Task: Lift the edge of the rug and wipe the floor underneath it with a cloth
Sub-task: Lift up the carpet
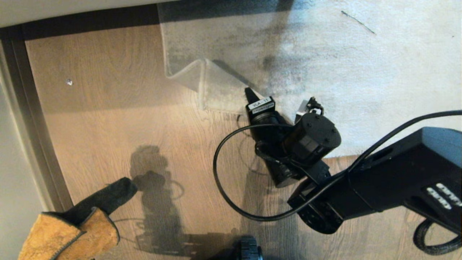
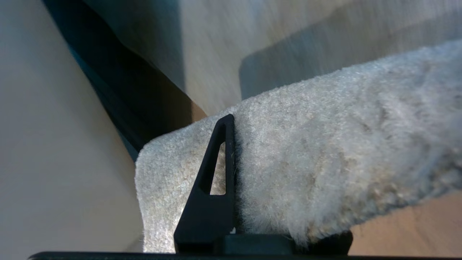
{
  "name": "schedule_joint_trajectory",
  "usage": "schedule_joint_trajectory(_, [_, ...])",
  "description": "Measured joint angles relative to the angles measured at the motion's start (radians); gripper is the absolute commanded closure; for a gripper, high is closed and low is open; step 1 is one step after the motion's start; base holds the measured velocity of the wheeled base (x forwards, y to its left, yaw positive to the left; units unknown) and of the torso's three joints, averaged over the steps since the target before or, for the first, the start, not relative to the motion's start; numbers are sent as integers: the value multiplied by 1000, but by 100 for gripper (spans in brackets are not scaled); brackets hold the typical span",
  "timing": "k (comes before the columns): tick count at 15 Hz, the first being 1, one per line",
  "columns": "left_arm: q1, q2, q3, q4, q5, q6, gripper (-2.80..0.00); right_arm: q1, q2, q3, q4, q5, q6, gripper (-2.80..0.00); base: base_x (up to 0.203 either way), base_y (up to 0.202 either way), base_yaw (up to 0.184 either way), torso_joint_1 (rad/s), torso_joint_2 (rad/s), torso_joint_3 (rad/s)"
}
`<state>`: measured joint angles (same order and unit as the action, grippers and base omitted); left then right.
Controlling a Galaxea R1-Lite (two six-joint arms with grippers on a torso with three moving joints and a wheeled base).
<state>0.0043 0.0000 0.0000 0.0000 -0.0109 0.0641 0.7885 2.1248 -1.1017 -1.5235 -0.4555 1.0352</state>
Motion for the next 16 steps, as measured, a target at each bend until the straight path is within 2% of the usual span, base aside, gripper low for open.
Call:
schedule_joint_trajectory(6, [0,0,0,0,0,0,0,-44,-98,10,4,71,-2,0,0,0,0,0,0,0])
schedule_joint_trajectory(12, [0,0,0,0,0,0,0,-46,-174,57,2,79,-13,0,0,0,0,0,0,0])
schedule_joint_trajectory(16, [0,0,0,0,0,0,0,-46,-189,59,2,91,-54,0,0,0,0,0,0,0])
